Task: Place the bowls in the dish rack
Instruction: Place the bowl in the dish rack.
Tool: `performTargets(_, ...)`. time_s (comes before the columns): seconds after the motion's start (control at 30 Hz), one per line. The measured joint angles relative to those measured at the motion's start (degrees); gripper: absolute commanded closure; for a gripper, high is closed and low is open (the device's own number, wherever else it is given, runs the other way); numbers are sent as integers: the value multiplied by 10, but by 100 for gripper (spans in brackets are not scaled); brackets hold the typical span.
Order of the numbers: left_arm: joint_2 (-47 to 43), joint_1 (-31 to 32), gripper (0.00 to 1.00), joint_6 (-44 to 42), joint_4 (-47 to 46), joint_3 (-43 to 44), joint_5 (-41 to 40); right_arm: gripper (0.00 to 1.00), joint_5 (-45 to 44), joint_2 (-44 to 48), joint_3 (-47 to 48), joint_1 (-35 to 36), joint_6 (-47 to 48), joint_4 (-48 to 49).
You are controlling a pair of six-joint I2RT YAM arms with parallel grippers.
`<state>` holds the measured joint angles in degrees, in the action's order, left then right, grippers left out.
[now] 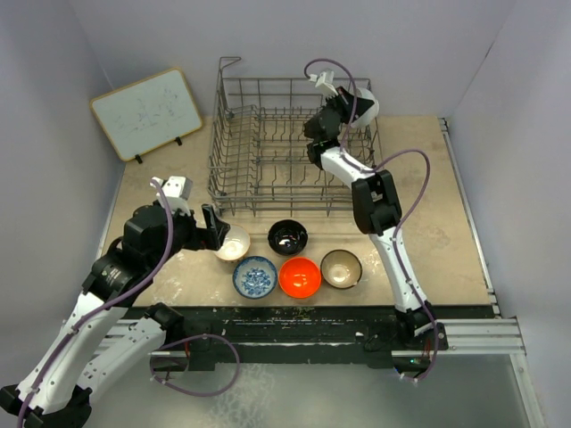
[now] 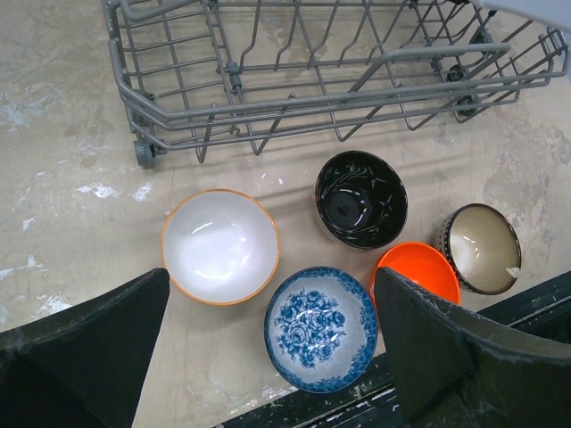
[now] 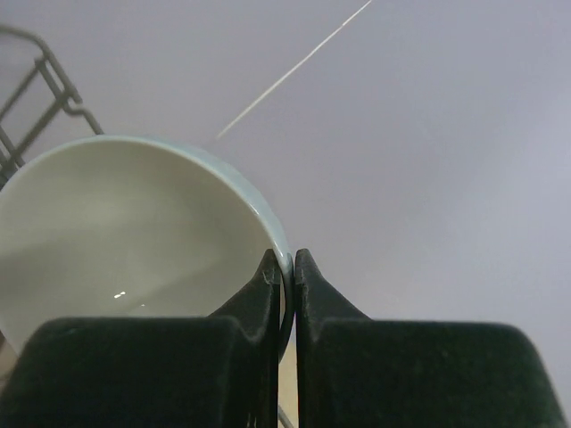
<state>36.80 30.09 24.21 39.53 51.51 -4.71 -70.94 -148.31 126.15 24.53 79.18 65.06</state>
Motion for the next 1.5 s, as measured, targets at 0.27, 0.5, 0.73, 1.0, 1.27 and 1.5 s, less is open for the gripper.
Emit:
performTargets(0.27,0,0,1,0,0,-4,0,100,-4,-24,25,2,117,65)
performTargets(0.5,0,0,1,0,0,-4,0,100,-2,-24,64,2,170,79)
performTargets(0.73,-2,0,1,0,0,-4,0,100,-11,-25,42,2,132,-19)
performTargets(1.0,-18,0,1,0,1,-6,0,100,-16,-40,42,3,90,-96)
performTargets(1.27,0,0,1,0,3,-6,0,100,-36,-71,92,3,80,-110)
performTargets(1.5,-1,0,1,0,4,-6,0,99,-41,-74,104,3,69,-115)
